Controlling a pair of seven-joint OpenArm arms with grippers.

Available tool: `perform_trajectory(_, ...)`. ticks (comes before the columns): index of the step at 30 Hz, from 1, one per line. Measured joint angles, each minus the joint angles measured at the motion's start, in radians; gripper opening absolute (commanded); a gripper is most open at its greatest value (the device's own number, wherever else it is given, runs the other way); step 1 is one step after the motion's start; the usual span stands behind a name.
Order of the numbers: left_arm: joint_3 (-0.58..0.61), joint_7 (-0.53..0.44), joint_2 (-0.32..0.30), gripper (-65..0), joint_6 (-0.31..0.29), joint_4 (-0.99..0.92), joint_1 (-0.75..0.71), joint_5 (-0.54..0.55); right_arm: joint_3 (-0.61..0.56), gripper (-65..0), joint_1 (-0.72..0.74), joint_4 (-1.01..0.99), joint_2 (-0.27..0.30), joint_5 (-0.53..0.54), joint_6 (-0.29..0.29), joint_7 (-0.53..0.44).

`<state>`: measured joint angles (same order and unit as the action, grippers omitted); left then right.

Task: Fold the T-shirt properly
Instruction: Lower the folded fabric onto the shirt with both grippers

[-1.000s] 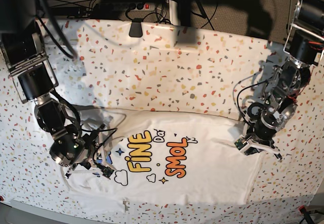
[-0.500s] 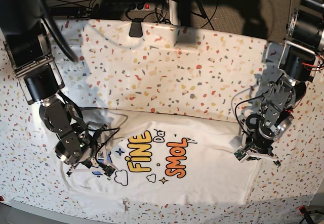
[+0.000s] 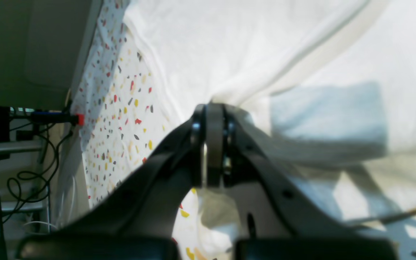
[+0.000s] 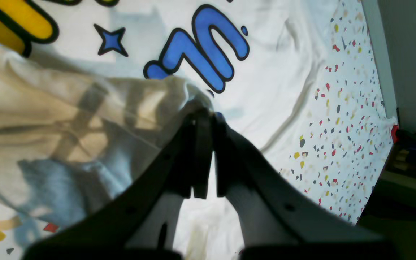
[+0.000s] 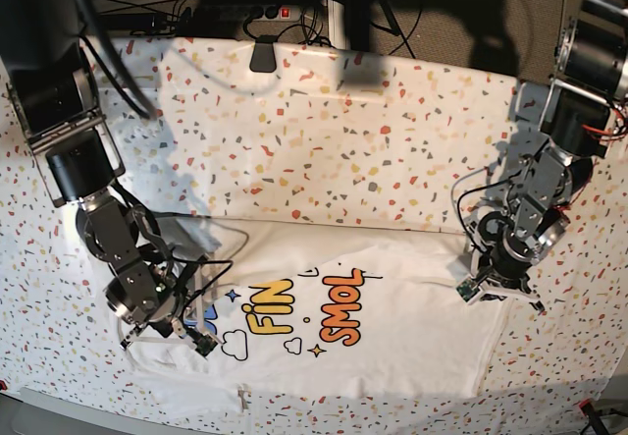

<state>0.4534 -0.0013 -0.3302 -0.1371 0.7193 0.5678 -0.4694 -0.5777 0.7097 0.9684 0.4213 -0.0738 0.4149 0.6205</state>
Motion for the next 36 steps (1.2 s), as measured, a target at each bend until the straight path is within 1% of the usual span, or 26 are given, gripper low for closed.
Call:
perform_trajectory(4, 0.000, -0.007, 0.012, -65.0, 0.000, 0.000, 0.000, -0.001, 0.000, -65.0, 0.000, 0.000, 0.000, 0.000, 0.000, 0.001)
perform_trajectory(11, 0.000, -0.015, 0.012, -65.0, 0.000, 0.000, 0.001, 0.000, 0.000, -65.0, 0.000, 0.000, 0.000, 0.000, 0.000, 0.027)
perform_trajectory(14, 0.000, -0.015, 0.012, -65.0, 0.000, -0.002, 0.010, -0.001, 0.000, -65.0, -0.001, 0.000, 0.000, 0.001, -0.026, 0.042)
perform_trajectory(19, 0.000, -0.014, 0.012, -65.0, 0.000, -0.006, 0.020, -0.001, 0.000, -65.0, 0.000, 0.000, 0.002, 0.001, -0.029, 0.042)
perform_trajectory(24, 0.000, 0.014, 0.012, -65.0, 0.000, -0.007, 0.030, -0.001, 0.000, -65.0, 0.000, 0.000, 0.002, -0.015, -0.090, 0.042)
perform_trajectory(30, 0.000, 0.024, 0.012, -65.0, 0.000, -0.007, 0.036, 0.000, 0.000, -65.0, 0.000, 0.000, 0.002, -0.021, -0.089, 0.042)
perform_trajectory(31, 0.000, 0.024, 0.012, -65.0, 0.000, -0.007, 0.035, 0.000, 0.000, -60.7, 0.000, 0.000, 0.002, -0.022, -0.089, 0.041)
perform_trajectory(32, 0.000, 0.024, 0.012, -65.0, 0.000, -0.007, 0.034, 0.000, 0.000, -50.1, -0.001, 0.000, 0.002, -0.031, -0.089, 0.033)
perform_trajectory(33, 0.000, 0.024, 0.012, -65.0, 0.000, -0.007, 0.034, 0.000, 0.000, -39.9, -0.001, 0.000, 0.001, -0.066, -0.089, 0.018)
perform_trajectory(34, 0.000, 0.024, 0.012, -65.0, 0.000, -0.007, 0.034, 0.000, 0.000, -31.1, -0.001, 0.000, -0.001, -0.108, -0.090, 0.005)
perform_trajectory(35, 0.000, 0.024, 0.012, -65.0, 0.000, -0.007, 0.034, 0.000, 0.000, -24.2, 0.000, 0.000, 0.000, -0.145, -0.089, -0.007)
perform_trajectory(36, 0.000, 0.024, 0.012, -65.0, 0.000, -0.007, 0.034, 0.000, 0.000, -19.0, 0.000, 0.000, 0.000, -0.170, -0.090, -0.015)
